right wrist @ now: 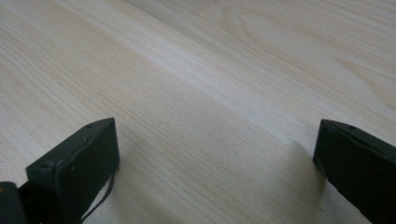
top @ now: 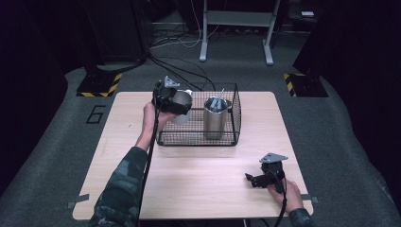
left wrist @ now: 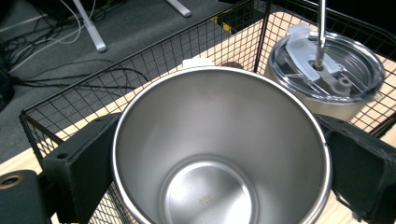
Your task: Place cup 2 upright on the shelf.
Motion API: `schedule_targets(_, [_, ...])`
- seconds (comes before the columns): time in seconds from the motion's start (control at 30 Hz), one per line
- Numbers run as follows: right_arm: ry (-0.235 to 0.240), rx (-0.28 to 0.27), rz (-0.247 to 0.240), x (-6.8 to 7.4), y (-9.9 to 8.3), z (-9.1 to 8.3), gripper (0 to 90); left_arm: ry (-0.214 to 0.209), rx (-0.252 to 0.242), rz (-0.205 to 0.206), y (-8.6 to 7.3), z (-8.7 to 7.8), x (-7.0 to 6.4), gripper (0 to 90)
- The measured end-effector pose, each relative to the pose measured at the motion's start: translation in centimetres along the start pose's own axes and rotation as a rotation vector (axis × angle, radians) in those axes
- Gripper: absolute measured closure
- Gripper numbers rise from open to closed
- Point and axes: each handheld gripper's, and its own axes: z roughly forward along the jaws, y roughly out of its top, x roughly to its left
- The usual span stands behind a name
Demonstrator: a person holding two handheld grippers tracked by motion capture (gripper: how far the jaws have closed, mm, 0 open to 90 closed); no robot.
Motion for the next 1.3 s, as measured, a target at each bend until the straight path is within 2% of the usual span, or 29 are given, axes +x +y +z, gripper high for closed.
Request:
schedule_targets(0.3, [0.0, -0.002, 0.005, 0.0, 0.0, 0.0, 0.0, 0.008, 0.027, -0.013, 0.3, 1.7, 0.2, 5.8])
schedule_targets(0.5, [0.001, 0.001, -0.001, 0.0, 0.0, 0.0, 0.0, 0.017, 0.049, -0.034, 0.0, 3.0, 0.3, 5.8])
schedule_targets(0.8, [0.001, 0.001, 0.0, 0.0, 0.0, 0.0, 0.0, 0.006, 0.091, -0.053, -0.7, 4.8, 0.3, 5.8])
schedule_targets(1.3, [0.001, 0.001, 0.0, 0.0, 0.0, 0.0, 0.0, -0.002, 0.139, -0.059, -1.2, 6.4, -0.1, 5.8])
